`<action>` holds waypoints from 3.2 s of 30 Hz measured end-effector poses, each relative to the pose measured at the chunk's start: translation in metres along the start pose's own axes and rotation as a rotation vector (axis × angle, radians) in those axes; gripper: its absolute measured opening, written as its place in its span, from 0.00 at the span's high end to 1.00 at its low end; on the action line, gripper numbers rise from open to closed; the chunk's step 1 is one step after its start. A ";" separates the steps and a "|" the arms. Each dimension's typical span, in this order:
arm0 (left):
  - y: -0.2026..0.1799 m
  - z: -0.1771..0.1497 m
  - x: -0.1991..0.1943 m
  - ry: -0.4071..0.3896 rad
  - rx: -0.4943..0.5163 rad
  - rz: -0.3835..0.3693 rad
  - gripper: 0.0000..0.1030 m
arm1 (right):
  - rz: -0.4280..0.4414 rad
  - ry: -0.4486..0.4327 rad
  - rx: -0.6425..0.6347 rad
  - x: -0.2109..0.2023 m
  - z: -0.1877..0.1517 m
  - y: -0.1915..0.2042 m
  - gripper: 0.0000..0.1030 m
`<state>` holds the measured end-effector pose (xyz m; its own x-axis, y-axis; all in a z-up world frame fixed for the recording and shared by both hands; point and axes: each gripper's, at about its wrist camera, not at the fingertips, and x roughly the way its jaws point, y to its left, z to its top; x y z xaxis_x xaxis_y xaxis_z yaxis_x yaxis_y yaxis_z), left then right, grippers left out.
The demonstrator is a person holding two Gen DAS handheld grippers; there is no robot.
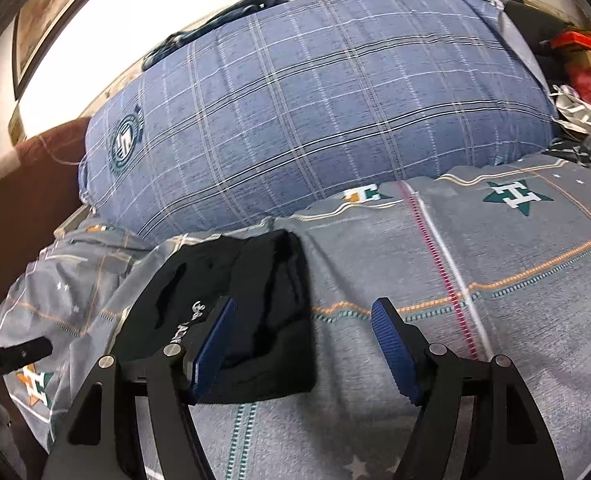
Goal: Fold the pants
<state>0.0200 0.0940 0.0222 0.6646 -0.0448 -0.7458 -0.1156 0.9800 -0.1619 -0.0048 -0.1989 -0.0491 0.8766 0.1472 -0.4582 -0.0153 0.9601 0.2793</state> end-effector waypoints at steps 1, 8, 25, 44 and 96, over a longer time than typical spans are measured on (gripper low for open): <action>-0.001 0.001 0.001 0.001 0.003 -0.002 0.32 | 0.004 0.007 0.002 0.001 -0.001 0.001 0.30; -0.031 0.012 0.023 0.009 0.113 0.060 0.31 | -0.008 0.042 0.007 0.017 -0.007 0.000 0.30; -0.076 0.000 0.037 0.002 0.275 0.236 0.31 | 0.033 0.060 0.103 0.032 -0.006 -0.025 0.30; -0.075 -0.007 0.039 0.031 0.282 0.237 0.31 | 0.035 0.080 0.093 0.036 -0.012 -0.020 0.30; -0.099 0.055 0.132 0.288 0.102 -0.446 0.63 | 0.291 0.389 0.071 0.125 0.039 0.014 0.57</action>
<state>0.1603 0.0016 -0.0249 0.4022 -0.4983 -0.7681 0.2139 0.8668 -0.4504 0.1236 -0.1762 -0.0701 0.5958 0.4980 -0.6301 -0.1883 0.8493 0.4931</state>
